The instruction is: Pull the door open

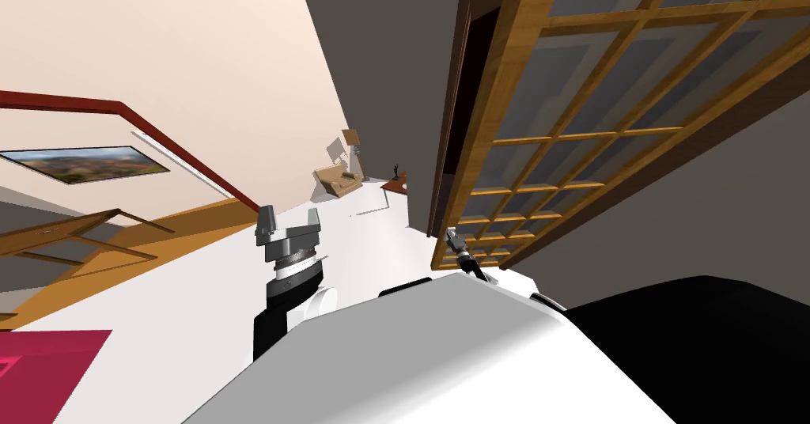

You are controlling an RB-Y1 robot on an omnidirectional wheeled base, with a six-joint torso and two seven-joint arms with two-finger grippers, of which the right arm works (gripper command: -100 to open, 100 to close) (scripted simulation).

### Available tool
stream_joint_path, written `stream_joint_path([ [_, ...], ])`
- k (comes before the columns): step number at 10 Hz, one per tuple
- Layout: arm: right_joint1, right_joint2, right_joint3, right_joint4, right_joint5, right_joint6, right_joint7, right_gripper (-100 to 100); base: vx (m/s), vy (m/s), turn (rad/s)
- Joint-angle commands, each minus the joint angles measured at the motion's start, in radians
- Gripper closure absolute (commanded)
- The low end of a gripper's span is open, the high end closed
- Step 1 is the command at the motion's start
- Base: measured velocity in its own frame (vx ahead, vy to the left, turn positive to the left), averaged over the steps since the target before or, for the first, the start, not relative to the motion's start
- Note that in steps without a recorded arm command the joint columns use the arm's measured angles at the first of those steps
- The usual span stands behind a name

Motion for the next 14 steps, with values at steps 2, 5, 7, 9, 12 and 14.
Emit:
stream_joint_path([
  [2, 0.044, -0.027, 0.044, -0.048, 0.032, -0.026, -0.023, 100, -0.066, -0.013, -0.099],
  [5, 0.08, -0.047, 0.079, -0.086, 0.058, -0.045, -0.041, 100, -0.043, -0.02, -0.059],
  [7, 0.128, -0.075, 0.126, -0.138, 0.093, -0.07, -0.064, 100, -0.07, -0.056, -0.132],
  [9, 0.158, -0.091, 0.156, -0.17, 0.114, -0.086, -0.079, 100, -0.089, -0.066, -0.1],
  [12, 0.173, -0.096, 0.164, -0.15, 0.122, -0.122, -0.083, 100, -0.004, -0.04, 0.009],
  [14, 0.192, -0.109, 0.177, -0.141, 0.132, -0.159, -0.093, 100, 0.014, -0.027, 0.026],
])
